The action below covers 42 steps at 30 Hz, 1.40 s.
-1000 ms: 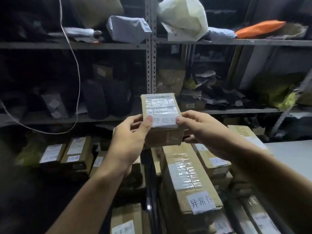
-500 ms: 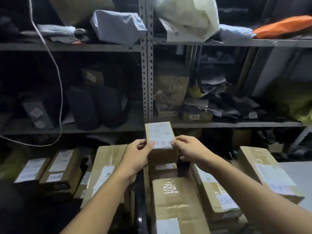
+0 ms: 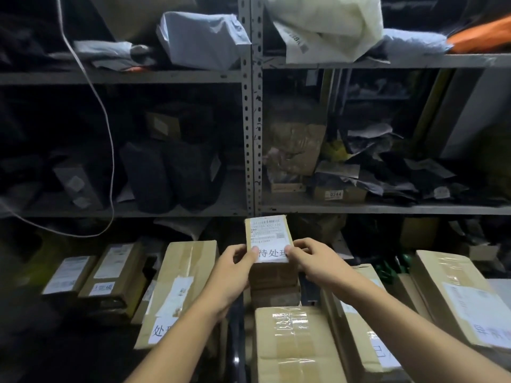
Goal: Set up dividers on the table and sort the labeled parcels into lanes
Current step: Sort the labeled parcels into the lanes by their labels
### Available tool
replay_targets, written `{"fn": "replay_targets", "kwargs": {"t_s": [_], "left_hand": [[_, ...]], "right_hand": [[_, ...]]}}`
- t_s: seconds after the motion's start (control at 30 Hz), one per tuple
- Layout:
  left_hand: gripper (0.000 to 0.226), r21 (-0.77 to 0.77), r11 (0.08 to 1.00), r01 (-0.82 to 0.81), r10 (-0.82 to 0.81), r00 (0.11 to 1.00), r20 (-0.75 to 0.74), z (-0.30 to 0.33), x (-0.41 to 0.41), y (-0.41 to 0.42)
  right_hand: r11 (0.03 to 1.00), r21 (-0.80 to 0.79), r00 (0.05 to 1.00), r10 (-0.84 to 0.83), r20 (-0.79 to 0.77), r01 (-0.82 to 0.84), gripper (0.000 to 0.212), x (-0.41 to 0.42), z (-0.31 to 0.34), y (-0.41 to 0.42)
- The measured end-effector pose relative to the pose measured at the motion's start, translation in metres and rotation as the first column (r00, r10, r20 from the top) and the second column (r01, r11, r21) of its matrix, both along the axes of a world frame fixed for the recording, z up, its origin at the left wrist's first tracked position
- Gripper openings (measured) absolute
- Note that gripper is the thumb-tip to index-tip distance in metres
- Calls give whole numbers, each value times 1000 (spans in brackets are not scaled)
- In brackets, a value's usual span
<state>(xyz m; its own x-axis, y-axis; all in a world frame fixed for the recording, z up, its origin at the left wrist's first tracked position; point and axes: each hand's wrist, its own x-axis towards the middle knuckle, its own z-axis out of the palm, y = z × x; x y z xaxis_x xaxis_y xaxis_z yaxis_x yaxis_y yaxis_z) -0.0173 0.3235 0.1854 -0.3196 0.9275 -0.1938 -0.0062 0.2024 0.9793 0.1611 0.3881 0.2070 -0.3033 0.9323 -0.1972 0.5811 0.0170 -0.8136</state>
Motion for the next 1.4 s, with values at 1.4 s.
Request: {"fn": "replay_targets", "kwargs": {"t_s": [1.4], "left_hand": [[30,-15,943,-331,327,937,-126,-118,-442,-159]], "right_hand": [[956,20,894,267,361,-293,54,-446,-65,-103]]}}
